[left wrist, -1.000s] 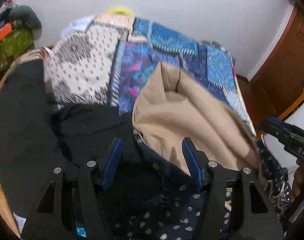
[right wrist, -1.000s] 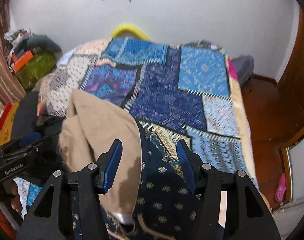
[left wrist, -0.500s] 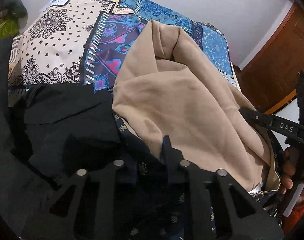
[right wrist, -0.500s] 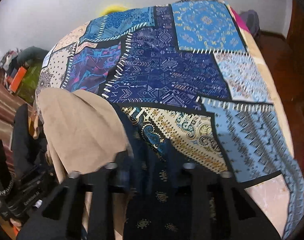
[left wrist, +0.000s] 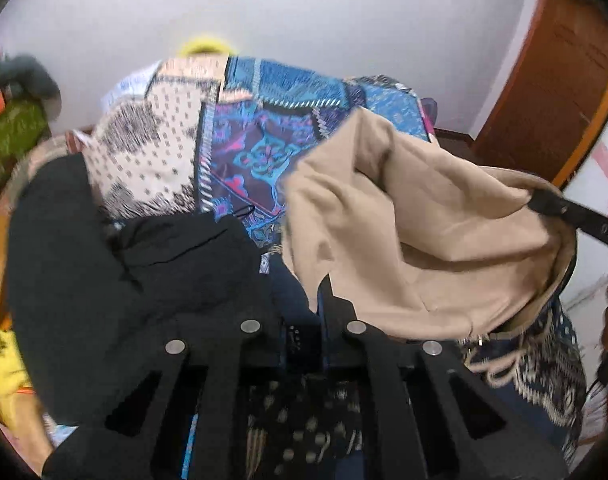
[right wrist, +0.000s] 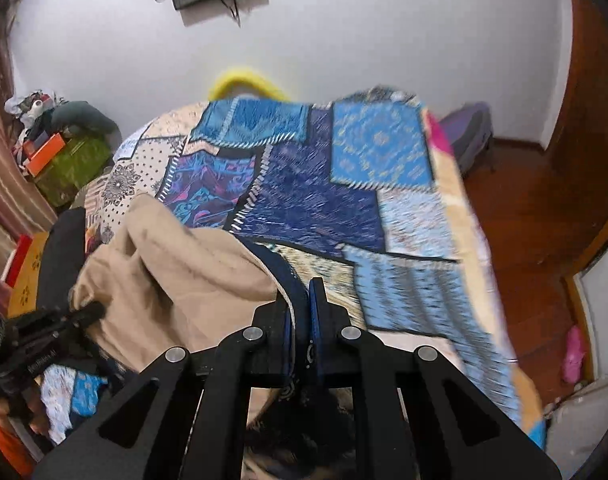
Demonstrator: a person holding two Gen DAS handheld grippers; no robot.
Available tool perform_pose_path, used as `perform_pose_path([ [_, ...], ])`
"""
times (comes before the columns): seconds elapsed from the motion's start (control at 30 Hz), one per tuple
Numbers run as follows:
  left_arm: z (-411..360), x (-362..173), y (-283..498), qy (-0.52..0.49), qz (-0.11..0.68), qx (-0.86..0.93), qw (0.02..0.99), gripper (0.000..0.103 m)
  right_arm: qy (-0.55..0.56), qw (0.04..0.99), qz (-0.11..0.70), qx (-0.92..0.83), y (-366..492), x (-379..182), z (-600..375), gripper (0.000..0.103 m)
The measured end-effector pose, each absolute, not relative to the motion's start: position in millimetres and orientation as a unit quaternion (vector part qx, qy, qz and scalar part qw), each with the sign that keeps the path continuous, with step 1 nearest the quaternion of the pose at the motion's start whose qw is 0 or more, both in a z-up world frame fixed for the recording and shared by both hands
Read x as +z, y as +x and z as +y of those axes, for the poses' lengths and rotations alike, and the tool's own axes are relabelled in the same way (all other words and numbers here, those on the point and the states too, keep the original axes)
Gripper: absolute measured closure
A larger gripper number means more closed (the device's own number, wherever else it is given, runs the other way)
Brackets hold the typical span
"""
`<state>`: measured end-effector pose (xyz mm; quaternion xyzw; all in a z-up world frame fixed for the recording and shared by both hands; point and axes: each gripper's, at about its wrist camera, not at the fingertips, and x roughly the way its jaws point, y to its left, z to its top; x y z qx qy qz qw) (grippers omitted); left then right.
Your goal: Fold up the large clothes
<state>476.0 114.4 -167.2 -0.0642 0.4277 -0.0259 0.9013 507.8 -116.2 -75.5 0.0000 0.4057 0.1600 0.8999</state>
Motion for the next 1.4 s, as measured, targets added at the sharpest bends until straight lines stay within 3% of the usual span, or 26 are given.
perform_pose_path([
  [0.4,80,-148,380,0.011,0.420,-0.047,0.906,0.093,-0.013,0.898,0.409,0.160,404,-79,-168,0.096],
  [0.73,84,-221,334,-0.028,0.484,-0.038,0.874,0.092,-0.014,0.882,0.458,0.110,373,-146,-194,0.096],
  [0.93,73,-238,328,-0.004,0.504,-0.047,0.862,0.091,-0.044,0.892,0.436,0.114,354,-144,-190,0.096],
  [0.97,72,-237,327,-0.001,0.505,-0.048,0.862,0.089,-0.055,0.891,0.436,0.114,353,-142,-187,0.096],
  [1.03,72,-235,327,0.003,0.510,-0.049,0.859,0.076,-0.077,0.888,0.437,0.117,352,-137,-180,0.095],
  [1.13,72,-228,323,0.001,0.504,-0.058,0.862,0.065,-0.097,0.887,0.432,0.129,347,-132,-171,0.086],
  [1.2,71,-221,321,0.001,0.499,-0.067,0.864,0.065,-0.101,0.890,0.422,0.141,343,-126,-167,0.068],
  [1.27,70,-213,321,0.006,0.490,-0.074,0.869,0.065,-0.103,0.895,0.408,0.150,341,-118,-162,0.058],
  [1.4,68,-201,328,0.011,0.474,-0.080,0.877,0.058,-0.112,0.898,0.388,0.172,341,-105,-149,0.055],
])
